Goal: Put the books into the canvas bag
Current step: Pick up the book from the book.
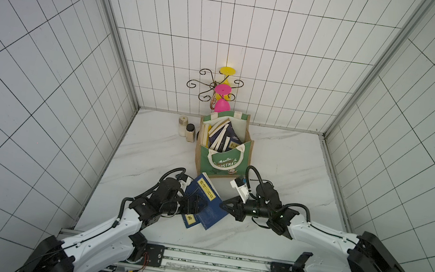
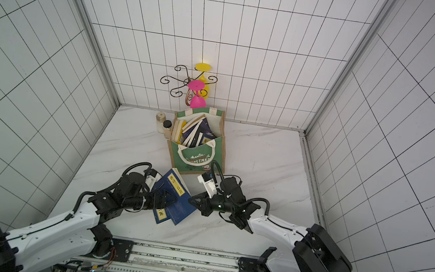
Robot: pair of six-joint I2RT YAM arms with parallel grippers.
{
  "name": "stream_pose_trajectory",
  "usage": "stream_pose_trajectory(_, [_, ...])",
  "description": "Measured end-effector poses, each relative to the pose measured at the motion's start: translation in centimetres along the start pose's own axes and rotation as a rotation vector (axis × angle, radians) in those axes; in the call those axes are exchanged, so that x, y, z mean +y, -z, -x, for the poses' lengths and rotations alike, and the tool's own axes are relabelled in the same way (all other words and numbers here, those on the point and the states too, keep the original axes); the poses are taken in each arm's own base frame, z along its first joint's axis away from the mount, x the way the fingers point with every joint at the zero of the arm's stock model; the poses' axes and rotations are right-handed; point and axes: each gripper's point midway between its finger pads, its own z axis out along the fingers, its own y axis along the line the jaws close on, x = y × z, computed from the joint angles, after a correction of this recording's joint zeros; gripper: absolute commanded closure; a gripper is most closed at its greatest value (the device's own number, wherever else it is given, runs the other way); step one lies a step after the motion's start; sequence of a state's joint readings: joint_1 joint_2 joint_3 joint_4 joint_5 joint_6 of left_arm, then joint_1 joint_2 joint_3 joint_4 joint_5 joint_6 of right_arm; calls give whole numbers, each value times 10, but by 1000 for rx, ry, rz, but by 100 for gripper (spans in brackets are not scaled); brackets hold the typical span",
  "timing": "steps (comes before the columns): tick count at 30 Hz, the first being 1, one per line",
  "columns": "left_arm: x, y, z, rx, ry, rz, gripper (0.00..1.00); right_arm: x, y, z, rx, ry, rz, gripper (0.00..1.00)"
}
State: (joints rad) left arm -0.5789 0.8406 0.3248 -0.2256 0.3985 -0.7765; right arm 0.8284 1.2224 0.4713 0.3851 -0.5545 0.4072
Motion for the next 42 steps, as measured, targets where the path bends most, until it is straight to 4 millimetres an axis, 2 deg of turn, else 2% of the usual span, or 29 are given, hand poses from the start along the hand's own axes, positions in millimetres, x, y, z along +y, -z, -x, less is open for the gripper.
stream_pose_trajectory(8, [-19,3,-1,-8,-30,-120,3,15,32,8,-59,50,7,100])
stream_pose_trajectory(13, [-26,4,-5,-3,-42,-191,3,20,42,7,-61,49,32,100])
stream_pose_trajectory(17, [-42,12,-6,-26,-96,-285,6,22,46,5,-40,9,76,100])
stream_pose_trajectory(23, [-72,34,2,-98,-199,-409,26,24,52,-8,23,-66,121,100])
stream_pose_trajectory(29, [-87,44,-1,-64,-243,-442,41,23,58,-32,120,-119,126,100])
stream_pose_trajectory(31, [-94,48,-1,-47,-256,-450,51,23,60,-37,146,-132,124,100])
stream_pose_trajectory(37, [-106,54,-4,9,-288,-439,73,27,66,-40,177,-135,123,100])
stream_pose_trajectory(42, [-114,49,-10,91,-313,-400,93,28,68,-39,185,-129,121,100])
